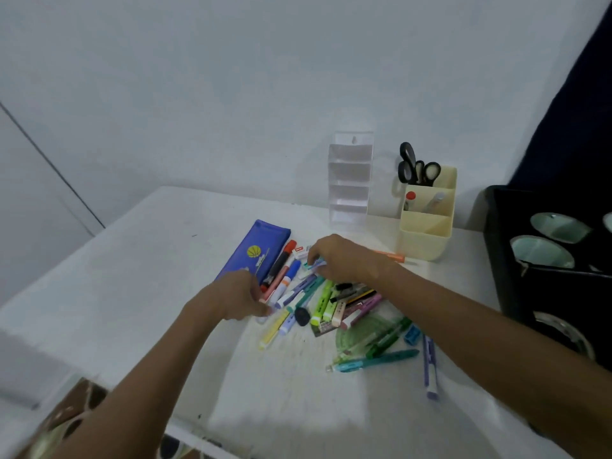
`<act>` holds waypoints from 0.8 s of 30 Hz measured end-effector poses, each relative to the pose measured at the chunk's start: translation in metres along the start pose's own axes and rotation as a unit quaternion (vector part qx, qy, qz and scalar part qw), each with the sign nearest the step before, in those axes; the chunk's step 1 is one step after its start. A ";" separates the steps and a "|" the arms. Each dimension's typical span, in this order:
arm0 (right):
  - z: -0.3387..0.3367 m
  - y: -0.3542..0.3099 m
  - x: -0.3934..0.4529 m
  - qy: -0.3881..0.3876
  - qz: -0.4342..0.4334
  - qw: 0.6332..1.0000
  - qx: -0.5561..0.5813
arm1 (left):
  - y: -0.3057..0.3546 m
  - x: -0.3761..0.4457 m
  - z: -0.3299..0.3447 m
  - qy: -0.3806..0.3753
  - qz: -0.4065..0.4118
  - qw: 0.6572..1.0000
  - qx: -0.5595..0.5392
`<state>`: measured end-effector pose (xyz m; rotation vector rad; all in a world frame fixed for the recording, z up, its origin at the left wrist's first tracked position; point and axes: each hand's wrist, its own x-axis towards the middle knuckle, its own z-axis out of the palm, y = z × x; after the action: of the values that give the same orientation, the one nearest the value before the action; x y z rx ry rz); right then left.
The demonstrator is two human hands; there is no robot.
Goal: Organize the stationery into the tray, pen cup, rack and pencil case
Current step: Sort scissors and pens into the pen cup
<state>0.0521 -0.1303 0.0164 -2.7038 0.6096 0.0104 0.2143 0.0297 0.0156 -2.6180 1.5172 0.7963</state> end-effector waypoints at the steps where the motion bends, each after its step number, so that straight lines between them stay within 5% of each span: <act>1: 0.003 0.002 0.007 -0.001 0.015 1.000 -0.008 | -0.001 0.000 0.007 0.011 -0.004 1.000 -0.006; 7: 0.015 -0.013 0.052 -0.017 -0.027 0.999 -0.043 | -0.005 -0.003 0.031 0.090 -0.013 0.996 -0.002; 17: 0.036 -0.035 0.079 -0.077 -0.138 0.958 -0.238 | -0.029 -0.047 -0.009 0.101 -0.037 0.992 -0.072; 24: 0.001 -0.010 0.063 0.038 -0.120 0.992 -0.023 | -0.006 -0.052 -0.059 0.237 0.014 0.945 -0.224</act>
<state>0.1134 -0.1473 0.0135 -2.8144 0.3057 -0.1437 0.2233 0.0595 0.0881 -3.3261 1.6313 0.5937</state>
